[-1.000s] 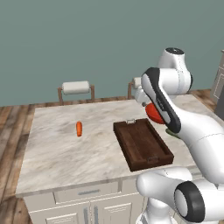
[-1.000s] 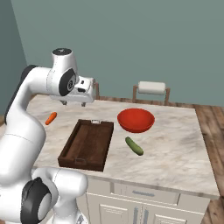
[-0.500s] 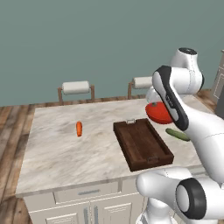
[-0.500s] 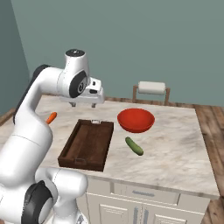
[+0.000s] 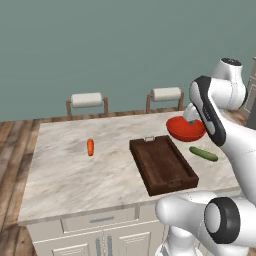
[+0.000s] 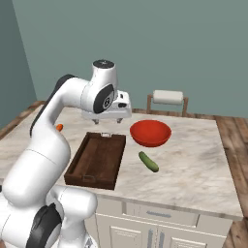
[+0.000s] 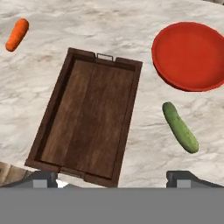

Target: Place the two vegetables and bowl onto the tray for setting up a vegetable dip station.

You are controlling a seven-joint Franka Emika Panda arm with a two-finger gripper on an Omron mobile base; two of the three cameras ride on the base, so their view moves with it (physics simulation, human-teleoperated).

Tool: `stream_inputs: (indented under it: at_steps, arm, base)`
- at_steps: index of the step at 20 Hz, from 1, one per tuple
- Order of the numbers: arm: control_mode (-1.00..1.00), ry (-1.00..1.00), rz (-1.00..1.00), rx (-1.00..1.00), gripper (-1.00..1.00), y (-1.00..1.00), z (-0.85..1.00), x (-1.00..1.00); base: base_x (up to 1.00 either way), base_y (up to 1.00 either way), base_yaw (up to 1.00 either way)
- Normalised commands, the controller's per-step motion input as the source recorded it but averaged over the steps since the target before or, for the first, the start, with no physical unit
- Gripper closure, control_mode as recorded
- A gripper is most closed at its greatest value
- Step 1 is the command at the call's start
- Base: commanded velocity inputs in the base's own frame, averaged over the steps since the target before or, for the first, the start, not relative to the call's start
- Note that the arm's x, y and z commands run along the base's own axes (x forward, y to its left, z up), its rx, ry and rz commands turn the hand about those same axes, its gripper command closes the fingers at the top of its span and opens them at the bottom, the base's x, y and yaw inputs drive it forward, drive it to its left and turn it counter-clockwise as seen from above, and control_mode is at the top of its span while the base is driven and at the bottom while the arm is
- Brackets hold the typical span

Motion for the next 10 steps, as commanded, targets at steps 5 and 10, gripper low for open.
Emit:
stream_inputs:
  at_steps: [5,10]
  arm:
    - [-1.00,0.00,0.10,-0.10,-1.00,-0.34,-0.26,0.00]
    - [-1.00,0.00,0.08,-0.09,-1.00,-0.23,-0.27,0.00]
  base:
    - [0.00,0.00,0.00]
    - [0.00,0.00,0.00]
